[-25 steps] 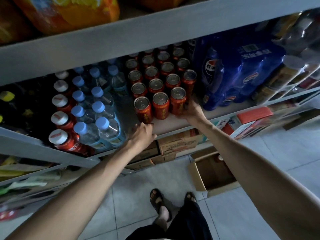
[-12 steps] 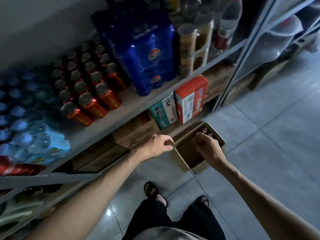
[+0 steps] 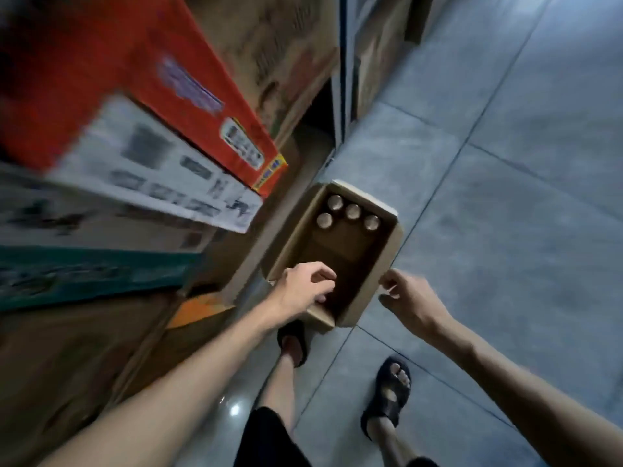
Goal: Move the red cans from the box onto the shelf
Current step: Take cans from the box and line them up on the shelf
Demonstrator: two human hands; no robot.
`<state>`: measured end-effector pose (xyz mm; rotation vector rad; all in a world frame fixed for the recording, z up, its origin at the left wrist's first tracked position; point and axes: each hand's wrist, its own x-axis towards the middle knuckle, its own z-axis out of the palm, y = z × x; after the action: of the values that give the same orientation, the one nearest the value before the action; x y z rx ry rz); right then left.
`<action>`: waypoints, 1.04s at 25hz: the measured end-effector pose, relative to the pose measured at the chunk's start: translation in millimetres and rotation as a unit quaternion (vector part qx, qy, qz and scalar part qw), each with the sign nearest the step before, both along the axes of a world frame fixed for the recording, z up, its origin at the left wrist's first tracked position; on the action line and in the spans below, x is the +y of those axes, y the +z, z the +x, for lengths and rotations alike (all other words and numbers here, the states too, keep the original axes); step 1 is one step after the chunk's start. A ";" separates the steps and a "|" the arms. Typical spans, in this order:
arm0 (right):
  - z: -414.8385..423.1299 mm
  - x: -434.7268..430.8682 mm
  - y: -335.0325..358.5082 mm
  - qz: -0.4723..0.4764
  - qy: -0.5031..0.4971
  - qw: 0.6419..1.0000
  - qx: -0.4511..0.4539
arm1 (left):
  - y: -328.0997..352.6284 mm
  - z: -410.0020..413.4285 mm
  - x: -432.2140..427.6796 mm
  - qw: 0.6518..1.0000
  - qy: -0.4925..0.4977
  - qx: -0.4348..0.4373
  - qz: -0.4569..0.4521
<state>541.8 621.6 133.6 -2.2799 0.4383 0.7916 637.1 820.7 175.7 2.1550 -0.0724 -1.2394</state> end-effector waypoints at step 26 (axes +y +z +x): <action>127.0 12.0 -357.2 -0.158 -0.029 0.985 -0.061 | -360.4 42.1 -9.7 0.999 0.034 0.002 0.034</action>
<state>668.9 633.7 -223.5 -2.5774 0.6061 0.5822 679.2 811.0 -184.7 2.1951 0.0446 -1.2228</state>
